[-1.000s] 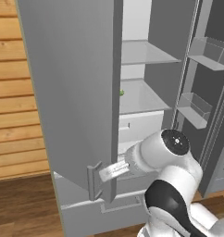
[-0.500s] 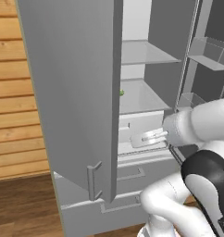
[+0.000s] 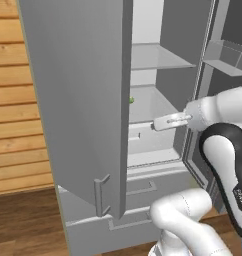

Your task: Grab a lemon wedge from the fridge and one ice cube from the ice bowl, and put them in the glass of lemonade.

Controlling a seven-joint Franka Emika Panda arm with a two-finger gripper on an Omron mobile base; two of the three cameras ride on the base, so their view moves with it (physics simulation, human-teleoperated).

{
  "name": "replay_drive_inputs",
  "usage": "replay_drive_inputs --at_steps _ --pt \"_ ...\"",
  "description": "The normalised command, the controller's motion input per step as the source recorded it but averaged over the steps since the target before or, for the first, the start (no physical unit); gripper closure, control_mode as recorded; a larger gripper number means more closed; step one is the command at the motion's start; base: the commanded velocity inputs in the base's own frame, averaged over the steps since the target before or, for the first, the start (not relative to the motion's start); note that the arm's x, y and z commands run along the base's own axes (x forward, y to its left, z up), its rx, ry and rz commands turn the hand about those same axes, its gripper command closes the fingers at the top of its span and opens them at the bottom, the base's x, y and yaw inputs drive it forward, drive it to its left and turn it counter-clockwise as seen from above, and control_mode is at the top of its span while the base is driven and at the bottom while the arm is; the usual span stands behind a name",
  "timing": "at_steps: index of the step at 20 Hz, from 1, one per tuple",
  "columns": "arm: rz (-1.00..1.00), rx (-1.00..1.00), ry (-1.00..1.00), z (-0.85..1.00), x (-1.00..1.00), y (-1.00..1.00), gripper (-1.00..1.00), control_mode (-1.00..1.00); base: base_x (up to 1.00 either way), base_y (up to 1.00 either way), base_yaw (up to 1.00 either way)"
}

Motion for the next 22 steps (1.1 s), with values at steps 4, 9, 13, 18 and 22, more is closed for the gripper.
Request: replay_drive_inputs --at_steps 4,9,13,18,22 --pt "0.40 0.04 0.11 0.00 1.00 0.45 -1.00 -1.00 0.00 0.00 0.00" --pt "0.44 0.01 0.03 -0.05 1.00 0.40 -1.00 -1.00 0.00 0.00 0.00" --pt "0.27 0.00 0.01 -0.13 0.76 0.30 -1.00 -1.00 0.00 0.00 0.00" --pt "0.14 0.00 0.00 -0.02 0.32 0.26 -1.00 -1.00 0.00 0.00 0.00" --pt "0.15 0.00 0.00 0.00 0.00 0.73 -1.00 -1.00 0.00 0.00 0.00"
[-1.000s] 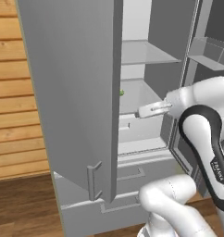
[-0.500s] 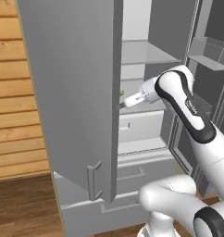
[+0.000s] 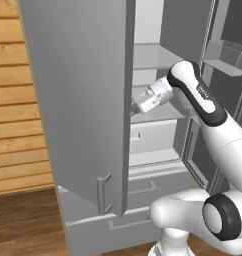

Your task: Grab a lemon wedge from the fridge and one ice cube from the ice bowl, and put them in the glass of lemonade.

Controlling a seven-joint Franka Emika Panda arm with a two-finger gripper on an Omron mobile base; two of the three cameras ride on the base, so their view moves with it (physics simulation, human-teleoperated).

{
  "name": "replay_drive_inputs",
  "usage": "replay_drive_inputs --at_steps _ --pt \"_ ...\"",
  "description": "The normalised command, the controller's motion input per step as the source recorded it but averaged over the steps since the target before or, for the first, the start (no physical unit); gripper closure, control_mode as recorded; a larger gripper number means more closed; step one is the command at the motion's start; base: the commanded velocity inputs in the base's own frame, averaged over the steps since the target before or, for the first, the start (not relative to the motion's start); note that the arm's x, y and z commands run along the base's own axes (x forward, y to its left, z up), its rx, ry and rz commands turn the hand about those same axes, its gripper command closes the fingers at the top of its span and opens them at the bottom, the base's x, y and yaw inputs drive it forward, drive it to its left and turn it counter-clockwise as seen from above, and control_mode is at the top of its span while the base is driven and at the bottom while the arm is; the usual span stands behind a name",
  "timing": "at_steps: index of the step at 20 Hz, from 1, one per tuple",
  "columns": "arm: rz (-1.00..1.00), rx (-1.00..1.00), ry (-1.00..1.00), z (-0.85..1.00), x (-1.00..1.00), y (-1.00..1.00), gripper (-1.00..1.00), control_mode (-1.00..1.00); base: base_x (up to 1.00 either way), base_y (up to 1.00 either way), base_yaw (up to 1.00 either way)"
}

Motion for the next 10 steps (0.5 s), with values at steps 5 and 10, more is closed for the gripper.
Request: replay_drive_inputs --at_steps 5,10 --pt "0.14 0.00 -0.01 0.00 -0.03 0.84 -1.00 -1.00 0.00 0.00 0.00" --pt "0.02 0.00 -0.10 0.00 -0.33 0.84 -1.00 -1.00 0.00 0.00 0.00"
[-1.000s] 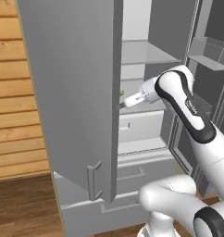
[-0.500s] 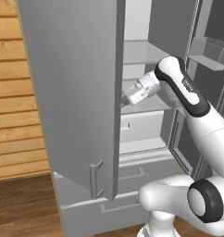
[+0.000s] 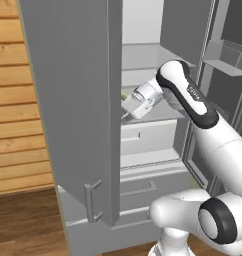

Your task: Grab a lemon wedge from the fridge and one ice cube from the ice bowl, and put them in the glass of lemonade.

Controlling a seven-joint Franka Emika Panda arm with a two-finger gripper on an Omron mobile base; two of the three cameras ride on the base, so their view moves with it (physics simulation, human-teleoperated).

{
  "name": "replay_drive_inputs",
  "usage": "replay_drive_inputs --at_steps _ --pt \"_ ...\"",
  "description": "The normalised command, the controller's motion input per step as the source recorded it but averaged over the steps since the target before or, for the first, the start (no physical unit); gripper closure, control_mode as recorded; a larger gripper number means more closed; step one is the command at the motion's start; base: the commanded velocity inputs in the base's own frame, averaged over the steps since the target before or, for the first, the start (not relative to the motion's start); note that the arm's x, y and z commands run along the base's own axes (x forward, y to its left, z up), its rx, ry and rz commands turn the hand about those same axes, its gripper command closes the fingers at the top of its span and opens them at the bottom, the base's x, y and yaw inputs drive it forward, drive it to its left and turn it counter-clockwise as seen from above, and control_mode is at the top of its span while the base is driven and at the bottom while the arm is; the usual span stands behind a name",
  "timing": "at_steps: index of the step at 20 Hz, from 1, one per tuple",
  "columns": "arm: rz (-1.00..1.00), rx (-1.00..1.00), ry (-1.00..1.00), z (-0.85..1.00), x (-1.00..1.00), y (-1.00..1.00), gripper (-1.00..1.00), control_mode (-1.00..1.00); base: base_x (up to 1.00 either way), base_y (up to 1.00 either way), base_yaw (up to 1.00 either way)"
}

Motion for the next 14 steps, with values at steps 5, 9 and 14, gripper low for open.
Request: replay_drive_inputs --at_steps 5,9,14 --pt "0.00 0.00 -0.16 0.00 -0.60 0.85 -1.00 -1.00 0.00 0.00 0.00" --pt "-0.02 0.00 -0.15 0.09 -0.48 0.82 -1.00 -1.00 0.00 0.00 0.00" --pt "-0.14 0.00 -0.07 0.48 0.00 0.65 -1.00 -1.00 0.00 0.00 0.00"
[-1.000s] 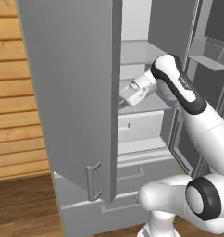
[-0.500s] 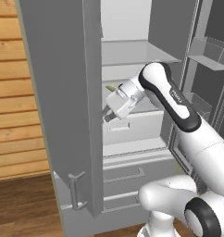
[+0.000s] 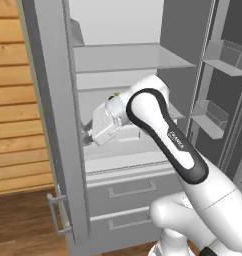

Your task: Grab a lemon wedge from the fridge and one ice cube from the ice bowl, and put them in the glass of lemonade.

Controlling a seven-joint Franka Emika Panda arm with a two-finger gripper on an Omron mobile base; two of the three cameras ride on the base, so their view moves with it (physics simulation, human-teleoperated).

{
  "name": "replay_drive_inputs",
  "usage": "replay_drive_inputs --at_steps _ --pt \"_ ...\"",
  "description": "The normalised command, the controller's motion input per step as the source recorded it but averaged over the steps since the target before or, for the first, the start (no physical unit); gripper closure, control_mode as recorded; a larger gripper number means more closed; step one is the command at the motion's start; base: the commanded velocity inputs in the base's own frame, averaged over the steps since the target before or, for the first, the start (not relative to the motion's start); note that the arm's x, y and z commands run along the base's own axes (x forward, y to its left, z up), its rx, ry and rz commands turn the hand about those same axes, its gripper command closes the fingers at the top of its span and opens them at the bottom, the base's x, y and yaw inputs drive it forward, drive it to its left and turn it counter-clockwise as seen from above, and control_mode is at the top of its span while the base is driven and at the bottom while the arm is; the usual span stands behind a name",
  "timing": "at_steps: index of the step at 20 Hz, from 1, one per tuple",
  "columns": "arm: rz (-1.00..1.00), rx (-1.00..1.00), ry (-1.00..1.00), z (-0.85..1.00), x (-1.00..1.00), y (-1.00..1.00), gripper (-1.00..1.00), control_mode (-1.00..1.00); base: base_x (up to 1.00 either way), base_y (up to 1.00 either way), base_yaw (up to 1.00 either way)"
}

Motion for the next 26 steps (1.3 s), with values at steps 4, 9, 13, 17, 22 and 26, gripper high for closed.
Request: replay_drive_inputs --at_steps 4,9,13,17,22,26 --pt "-0.15 0.00 0.00 0.53 0.19 0.36 -1.00 -1.00 0.00 0.00 0.00" --pt "-0.10 -0.03 0.03 0.20 0.08 0.25 -1.00 -1.00 0.00 0.00 0.00" --pt "-0.10 -0.02 0.01 0.26 -0.08 -0.03 -1.00 -1.00 0.00 0.00 0.00" --pt "-0.10 0.00 0.00 0.58 -0.30 -0.40 -1.00 -1.00 0.00 0.00 0.00" --pt "-0.15 0.05 -0.02 0.49 -0.41 -0.83 -1.00 -1.00 0.00 0.00 0.00" --pt "-0.32 -0.01 0.00 0.01 -0.26 -0.95 -1.00 -1.00 0.00 0.00 0.00"
